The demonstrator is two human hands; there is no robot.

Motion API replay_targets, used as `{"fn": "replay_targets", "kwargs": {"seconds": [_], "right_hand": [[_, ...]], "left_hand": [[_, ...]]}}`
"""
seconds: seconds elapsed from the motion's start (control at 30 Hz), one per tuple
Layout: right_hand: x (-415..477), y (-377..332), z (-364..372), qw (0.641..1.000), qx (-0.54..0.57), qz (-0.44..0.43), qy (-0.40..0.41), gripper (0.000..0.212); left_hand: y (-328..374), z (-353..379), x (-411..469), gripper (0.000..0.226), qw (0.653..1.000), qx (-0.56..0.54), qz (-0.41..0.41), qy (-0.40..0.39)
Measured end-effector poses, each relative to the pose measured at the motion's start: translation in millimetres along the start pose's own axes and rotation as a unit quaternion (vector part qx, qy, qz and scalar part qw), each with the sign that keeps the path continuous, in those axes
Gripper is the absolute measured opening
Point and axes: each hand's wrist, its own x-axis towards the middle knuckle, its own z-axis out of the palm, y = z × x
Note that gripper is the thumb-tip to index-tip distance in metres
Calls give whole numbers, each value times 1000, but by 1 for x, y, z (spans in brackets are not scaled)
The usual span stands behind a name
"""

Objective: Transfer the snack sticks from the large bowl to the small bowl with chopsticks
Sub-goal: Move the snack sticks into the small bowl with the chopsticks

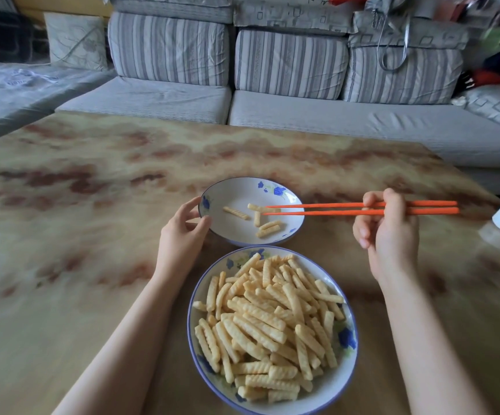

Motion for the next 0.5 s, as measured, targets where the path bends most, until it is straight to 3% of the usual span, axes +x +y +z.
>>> {"fn": "replay_targets", "kwargs": {"seconds": [0.2, 0.3, 0.5], "right_hand": [[4, 6, -5, 997, -67, 1, -31, 40], [5, 1, -8, 998, -38, 22, -44, 45], [4, -13, -18, 983, -29, 61, -171, 42]], "left_hand": [[0, -1, 0, 39, 1000, 2, 2, 0], [0, 0, 0, 40, 1000, 0, 1, 2], [0, -1, 0, 39, 1000, 3, 3, 4]]}}
